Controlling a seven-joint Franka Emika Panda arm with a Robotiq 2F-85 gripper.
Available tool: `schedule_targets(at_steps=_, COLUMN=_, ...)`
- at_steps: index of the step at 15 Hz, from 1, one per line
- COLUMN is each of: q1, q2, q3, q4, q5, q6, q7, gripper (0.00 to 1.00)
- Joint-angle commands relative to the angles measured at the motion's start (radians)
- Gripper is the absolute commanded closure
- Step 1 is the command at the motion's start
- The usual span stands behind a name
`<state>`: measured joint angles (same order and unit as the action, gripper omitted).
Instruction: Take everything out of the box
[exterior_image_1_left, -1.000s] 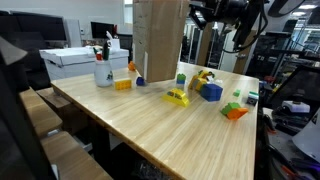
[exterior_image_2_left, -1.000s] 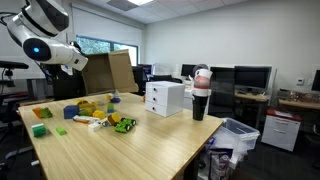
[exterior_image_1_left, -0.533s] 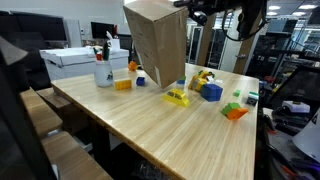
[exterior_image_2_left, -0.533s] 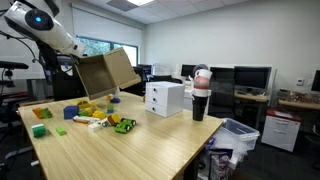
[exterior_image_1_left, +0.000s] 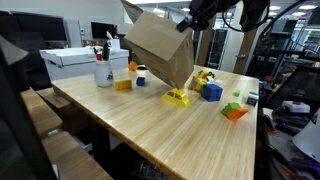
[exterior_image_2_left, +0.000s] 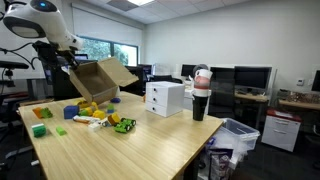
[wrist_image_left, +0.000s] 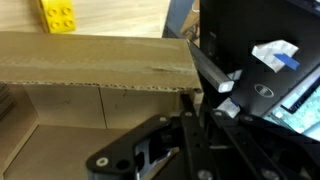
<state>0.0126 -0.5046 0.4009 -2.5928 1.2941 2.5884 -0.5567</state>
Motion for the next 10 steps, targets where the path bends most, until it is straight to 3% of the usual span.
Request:
schedule_targets(at_steps=1, q1=-0.092, q2=0.001, q3=0.082, q4=0.0, q5=-0.269, q6=-0.016, q7=0.155, gripper=0.96)
schedule_targets(at_steps=6, q1=-0.246, q2=-0.027, q3=0.193, q4=0.009, q5=-0.659, q6=-0.08, q7=0.405, gripper=0.96)
schedule_targets(at_steps=7, q1=-0.186, q2=-0.013, q3=0.133, q4=0.004, q5=-0.759, q6=-0.069, q7=0.48, gripper=0.96)
schedule_targets(at_steps=10, q1=-0.099, q2=0.009, q3=0.03, q4=0.014, q5=-0.979, q6=-0.096, q7=0.636, gripper=0.96)
